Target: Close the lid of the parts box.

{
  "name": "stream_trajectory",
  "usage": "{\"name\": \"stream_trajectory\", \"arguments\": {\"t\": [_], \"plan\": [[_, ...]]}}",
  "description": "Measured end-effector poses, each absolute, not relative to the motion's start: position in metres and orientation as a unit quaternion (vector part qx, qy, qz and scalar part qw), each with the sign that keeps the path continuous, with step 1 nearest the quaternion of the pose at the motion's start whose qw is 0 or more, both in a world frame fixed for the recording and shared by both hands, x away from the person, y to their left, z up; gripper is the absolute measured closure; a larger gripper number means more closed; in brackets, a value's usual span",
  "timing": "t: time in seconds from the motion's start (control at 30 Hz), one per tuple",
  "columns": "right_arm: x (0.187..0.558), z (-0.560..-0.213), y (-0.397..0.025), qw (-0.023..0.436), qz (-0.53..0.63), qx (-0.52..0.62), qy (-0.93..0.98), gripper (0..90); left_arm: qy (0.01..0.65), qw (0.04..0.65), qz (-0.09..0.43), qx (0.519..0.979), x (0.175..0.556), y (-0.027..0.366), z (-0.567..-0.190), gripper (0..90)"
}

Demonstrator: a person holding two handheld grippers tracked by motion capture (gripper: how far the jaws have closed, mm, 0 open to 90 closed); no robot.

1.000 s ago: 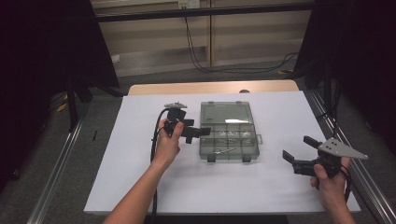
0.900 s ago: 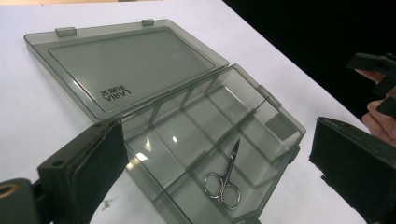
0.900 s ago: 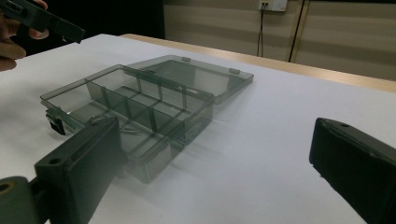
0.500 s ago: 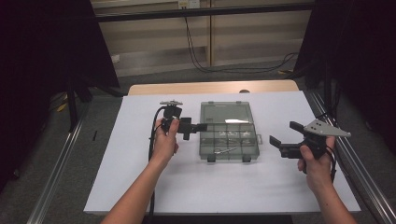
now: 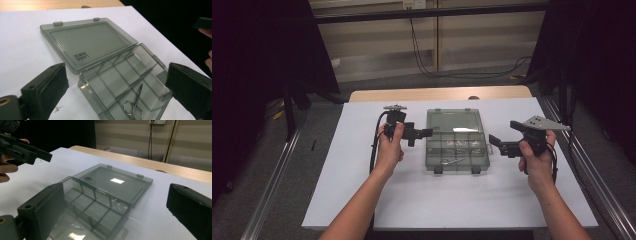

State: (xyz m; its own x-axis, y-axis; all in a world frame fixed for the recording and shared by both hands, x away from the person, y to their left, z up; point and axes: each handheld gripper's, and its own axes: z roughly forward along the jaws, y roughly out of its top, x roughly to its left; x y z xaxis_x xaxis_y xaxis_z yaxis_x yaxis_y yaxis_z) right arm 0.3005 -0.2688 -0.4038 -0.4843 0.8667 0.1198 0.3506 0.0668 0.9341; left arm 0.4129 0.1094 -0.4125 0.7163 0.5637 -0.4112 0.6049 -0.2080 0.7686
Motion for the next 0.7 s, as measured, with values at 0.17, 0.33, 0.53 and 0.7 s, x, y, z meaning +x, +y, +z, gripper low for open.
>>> {"name": "stream_trajectory", "arguments": {"t": [0.17, 0.33, 0.53, 0.7], "plan": [[0.310, -0.405, -0.264, 0.245, 0.517, 0.443, 0.690, 1.1, 0.371, 0.524, -0.069, 0.764, 0.422, 0.109, -0.421, 0.4], [0.322, -0.407, -0.260, 0.241, 0.514, 0.460, 0.683, 0.0, 0.393, 0.500, -0.057, 0.769, 0.428, 0.102, -0.427, 3.6], [0.343, -0.413, -0.255, 0.218, 0.504, 0.476, 0.687, 0.0, 0.412, 0.504, -0.046, 0.757, 0.440, 0.104, -0.430, 5.7], [0.361, -0.419, -0.255, 0.211, 0.491, 0.494, 0.686, 0.6, 0.423, 0.494, -0.045, 0.758, 0.450, 0.100, -0.435, 4.5]]}}
